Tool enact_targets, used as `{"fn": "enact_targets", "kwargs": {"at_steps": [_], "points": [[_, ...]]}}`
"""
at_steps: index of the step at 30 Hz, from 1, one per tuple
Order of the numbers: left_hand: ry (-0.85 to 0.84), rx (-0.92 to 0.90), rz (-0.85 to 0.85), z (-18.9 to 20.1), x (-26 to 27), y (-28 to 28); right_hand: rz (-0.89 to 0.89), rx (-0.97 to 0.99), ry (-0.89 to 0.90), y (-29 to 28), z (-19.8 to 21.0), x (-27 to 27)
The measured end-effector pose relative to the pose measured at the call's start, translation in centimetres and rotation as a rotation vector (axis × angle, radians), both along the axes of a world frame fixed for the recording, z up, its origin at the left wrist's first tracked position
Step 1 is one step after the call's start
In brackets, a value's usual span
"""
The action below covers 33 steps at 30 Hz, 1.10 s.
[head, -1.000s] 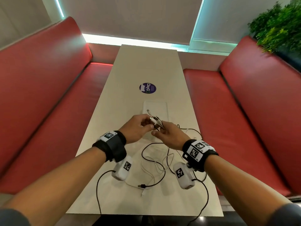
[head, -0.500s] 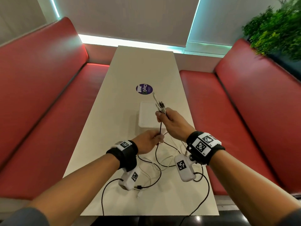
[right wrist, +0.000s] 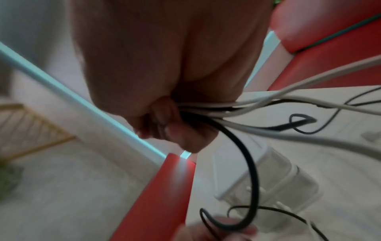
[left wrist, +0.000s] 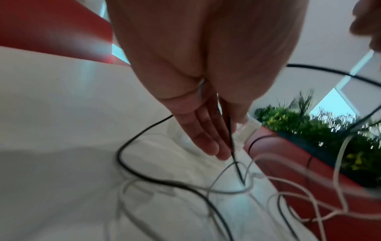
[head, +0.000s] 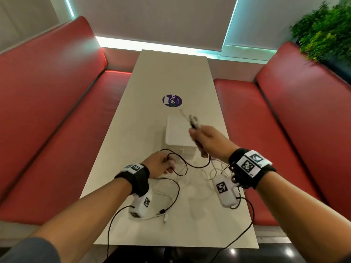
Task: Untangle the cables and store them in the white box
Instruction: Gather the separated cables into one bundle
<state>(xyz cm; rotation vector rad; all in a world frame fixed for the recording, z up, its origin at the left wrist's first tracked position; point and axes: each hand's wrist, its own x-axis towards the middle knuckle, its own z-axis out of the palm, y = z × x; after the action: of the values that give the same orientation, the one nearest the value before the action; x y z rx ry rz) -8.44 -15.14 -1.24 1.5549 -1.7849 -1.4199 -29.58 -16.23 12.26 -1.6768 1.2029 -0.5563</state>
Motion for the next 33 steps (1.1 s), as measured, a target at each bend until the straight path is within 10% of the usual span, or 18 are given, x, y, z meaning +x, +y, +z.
{"fn": "enact_targets", "kwargs": {"at_steps": [4, 10, 22, 33], "points": [[-0.181, 0.01, -0.163, 0.7, 0.3, -0.6, 0.317, -0.184, 0.477, 0.6, -2.4, 1.6], [-0.602, -0.043, -0.303, 1.3, 2.9, 0.9, 0.399, -0.185, 0.728, 1.3, -5.7, 1.1], [-0.692, -0.156, -1.01, -0.7, -3.2, 6.2, 0.235, -0.041, 0.729, 1.3, -6.6, -0.3], [-0.691, -0.267, -1.065, -1.6, -2.0, 6.0, 0.261, -0.04, 0.669, 2.0, -6.6, 0.2]]}}
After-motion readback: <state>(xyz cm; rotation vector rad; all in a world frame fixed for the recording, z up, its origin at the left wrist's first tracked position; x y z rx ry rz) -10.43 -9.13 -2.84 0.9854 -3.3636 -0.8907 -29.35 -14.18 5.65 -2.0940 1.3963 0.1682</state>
